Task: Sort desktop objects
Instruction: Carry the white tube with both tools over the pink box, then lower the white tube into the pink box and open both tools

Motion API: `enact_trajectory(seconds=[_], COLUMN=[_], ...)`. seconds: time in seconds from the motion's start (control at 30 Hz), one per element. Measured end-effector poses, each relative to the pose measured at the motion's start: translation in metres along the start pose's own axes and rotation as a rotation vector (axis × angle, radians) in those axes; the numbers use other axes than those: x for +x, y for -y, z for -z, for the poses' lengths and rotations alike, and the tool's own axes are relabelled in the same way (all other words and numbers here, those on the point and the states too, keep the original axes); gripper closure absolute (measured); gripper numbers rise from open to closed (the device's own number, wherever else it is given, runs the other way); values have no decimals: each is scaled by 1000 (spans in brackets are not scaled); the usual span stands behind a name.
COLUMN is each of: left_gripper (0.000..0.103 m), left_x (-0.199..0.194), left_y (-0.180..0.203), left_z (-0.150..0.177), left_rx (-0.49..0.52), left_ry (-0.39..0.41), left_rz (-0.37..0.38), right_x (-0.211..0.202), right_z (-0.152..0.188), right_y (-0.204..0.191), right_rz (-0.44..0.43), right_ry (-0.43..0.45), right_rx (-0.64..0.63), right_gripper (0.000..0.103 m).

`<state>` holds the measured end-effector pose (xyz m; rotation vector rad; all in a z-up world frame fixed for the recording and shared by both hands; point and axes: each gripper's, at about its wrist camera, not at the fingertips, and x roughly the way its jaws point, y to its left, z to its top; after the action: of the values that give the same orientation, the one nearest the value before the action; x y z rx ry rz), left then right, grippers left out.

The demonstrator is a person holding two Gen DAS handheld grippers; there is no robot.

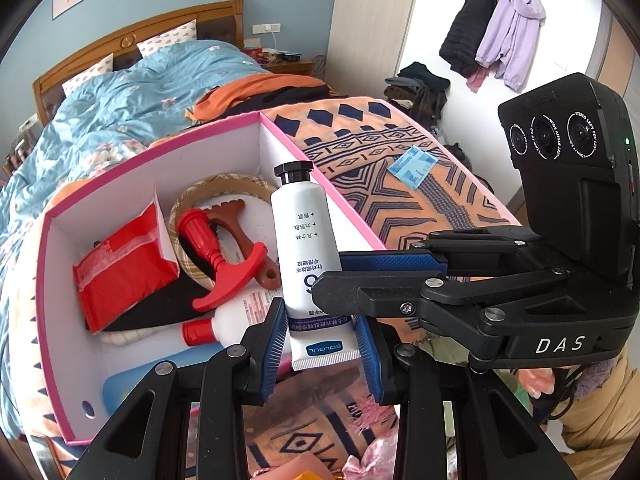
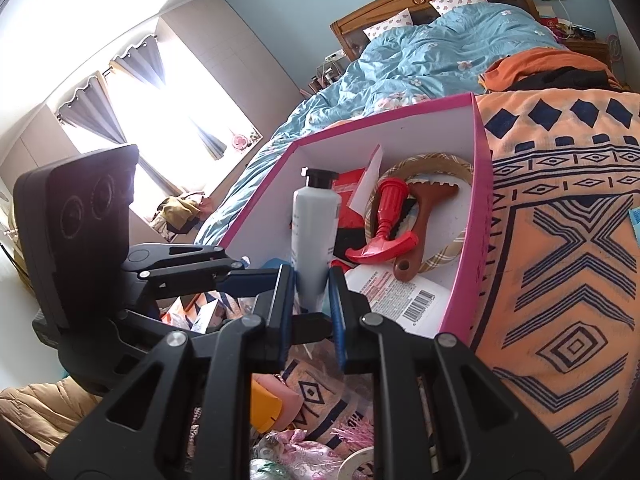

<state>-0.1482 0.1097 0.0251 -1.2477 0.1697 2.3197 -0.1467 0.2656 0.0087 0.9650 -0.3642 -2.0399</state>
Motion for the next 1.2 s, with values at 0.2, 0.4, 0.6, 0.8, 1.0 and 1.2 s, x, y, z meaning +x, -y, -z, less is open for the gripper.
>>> enact_trajectory(seconds=[0.2,0.4,0.6,0.8,1.0,1.2], left_gripper=[69,69,69,70,70,81], left_x=[3,7,14,24,39,49], left_y=[-2,-5,-9,-13,-20,-21], left_z=[-8,-14,-19,-23,-25,-33], left_rx=[-2,-15,-28,-49,-75,-102], left_ry=[4,2,-6,-23,-57,-76], left_rz=[-8,-14,-23,-31,-35,32], right_x=[0,1,5,7,8,18], right_z=[-7,-14,-20,-25,-31,-39], right_y=[2,4,8,13,18,20], right_rz=[5,15,26,36,49,52], right_ry=[4,5,5,4,11,-19], right_rx=[-4,-7,-3,8,16,13], right_gripper=[84,84,84,84,86,86])
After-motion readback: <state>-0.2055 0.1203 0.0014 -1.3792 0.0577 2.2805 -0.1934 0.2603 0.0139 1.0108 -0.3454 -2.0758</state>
